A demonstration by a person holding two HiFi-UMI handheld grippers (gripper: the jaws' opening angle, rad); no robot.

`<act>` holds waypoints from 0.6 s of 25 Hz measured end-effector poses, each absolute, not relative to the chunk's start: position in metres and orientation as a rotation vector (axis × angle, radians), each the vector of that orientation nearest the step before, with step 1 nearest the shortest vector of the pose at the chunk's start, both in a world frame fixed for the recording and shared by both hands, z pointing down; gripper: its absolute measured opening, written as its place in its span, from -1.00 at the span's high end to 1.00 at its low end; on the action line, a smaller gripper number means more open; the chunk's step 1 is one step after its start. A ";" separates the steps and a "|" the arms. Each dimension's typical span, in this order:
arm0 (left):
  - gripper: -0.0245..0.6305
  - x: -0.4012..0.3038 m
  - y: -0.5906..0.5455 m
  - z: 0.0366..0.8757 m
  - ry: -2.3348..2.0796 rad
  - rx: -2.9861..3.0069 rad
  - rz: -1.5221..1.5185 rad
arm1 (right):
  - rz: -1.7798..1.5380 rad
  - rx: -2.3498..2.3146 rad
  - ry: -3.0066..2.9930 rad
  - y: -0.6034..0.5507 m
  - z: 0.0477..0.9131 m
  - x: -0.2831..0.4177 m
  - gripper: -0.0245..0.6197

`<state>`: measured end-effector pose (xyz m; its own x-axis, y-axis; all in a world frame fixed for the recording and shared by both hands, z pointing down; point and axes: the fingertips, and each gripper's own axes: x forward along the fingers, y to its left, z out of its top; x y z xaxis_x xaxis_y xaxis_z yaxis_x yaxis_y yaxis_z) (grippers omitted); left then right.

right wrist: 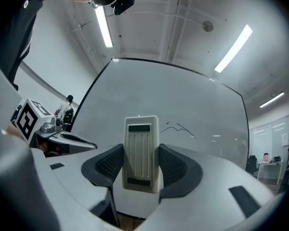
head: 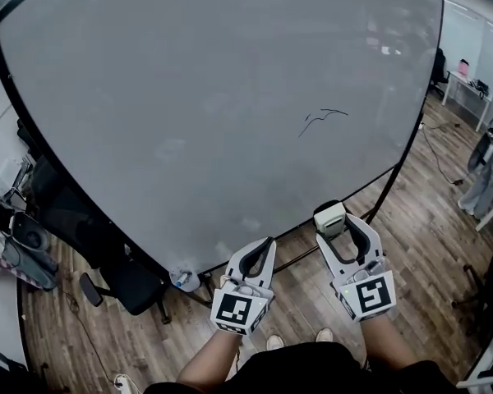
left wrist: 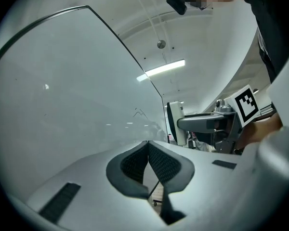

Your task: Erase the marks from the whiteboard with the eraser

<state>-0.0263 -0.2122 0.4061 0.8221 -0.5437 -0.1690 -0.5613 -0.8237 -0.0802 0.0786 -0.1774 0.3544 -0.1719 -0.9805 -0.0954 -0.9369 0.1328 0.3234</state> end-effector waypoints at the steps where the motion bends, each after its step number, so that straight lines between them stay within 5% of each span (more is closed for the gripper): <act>1: 0.87 -0.029 -0.215 0.404 0.889 -2.866 0.208 | -0.483 1.913 -2.266 -0.185 0.352 0.075 0.14; 15: 0.87 -0.038 -0.275 0.395 1.215 -2.695 0.028 | -0.627 1.712 -2.362 -0.288 0.320 0.050 0.14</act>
